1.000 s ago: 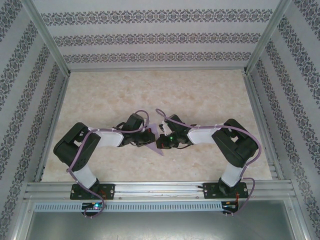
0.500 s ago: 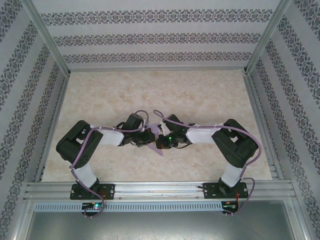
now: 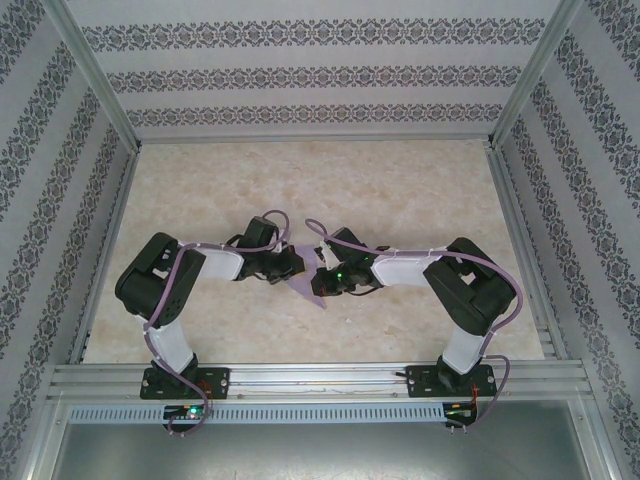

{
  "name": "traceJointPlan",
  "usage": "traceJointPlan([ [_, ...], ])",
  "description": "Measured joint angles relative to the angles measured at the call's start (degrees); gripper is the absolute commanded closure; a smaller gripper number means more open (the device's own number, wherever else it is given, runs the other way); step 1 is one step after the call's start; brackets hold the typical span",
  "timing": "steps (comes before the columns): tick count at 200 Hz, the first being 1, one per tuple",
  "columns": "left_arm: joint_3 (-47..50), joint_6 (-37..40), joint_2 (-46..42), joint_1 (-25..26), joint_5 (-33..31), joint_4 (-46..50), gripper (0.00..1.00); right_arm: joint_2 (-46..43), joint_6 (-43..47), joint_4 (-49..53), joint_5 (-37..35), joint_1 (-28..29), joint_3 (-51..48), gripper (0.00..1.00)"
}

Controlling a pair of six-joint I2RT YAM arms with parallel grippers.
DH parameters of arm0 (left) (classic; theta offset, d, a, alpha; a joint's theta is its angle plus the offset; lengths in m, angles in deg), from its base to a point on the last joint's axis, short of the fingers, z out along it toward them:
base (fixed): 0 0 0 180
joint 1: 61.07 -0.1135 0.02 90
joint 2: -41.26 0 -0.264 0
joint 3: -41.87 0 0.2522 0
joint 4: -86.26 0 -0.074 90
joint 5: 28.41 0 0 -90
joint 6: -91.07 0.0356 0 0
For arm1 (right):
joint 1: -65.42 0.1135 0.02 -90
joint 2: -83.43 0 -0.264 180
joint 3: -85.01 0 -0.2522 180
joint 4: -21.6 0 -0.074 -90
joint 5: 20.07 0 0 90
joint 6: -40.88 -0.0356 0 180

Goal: Fold a paper plane with a square sheet of paper (fold left side to right side)
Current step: Fourth fold the wing at the center of the table.

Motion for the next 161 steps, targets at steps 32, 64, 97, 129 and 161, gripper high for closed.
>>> traceJointPlan([
  [32, -1.5, 1.0, 0.8, -1.8, 0.0, 1.4, 0.98, 0.0, 0.0, 0.0, 0.0, 0.0, 0.0, 1.00],
  [64, -3.2, 2.2, 2.1, -3.0, 1.7, 2.7, 0.98, 0.1, 0.0, -0.3, -0.2, 0.2, 0.0, 1.00],
  [97, -4.8, 3.1, 3.5, -4.3, 3.3, 3.5, 0.98, 0.2, 0.0, -1.1, -0.9, 0.3, 0.0, 1.00],
  [129, -6.4, 4.0, 4.4, -6.4, 2.9, 4.3, 0.98, 0.2, 0.0, -1.2, -0.9, 0.3, 0.0, 1.00],
  [161, -8.3, 4.9, 5.6, -7.6, 4.1, 5.8, 0.98, 0.3, 0.0, -1.4, -1.0, 0.3, 0.0, 1.00],
])
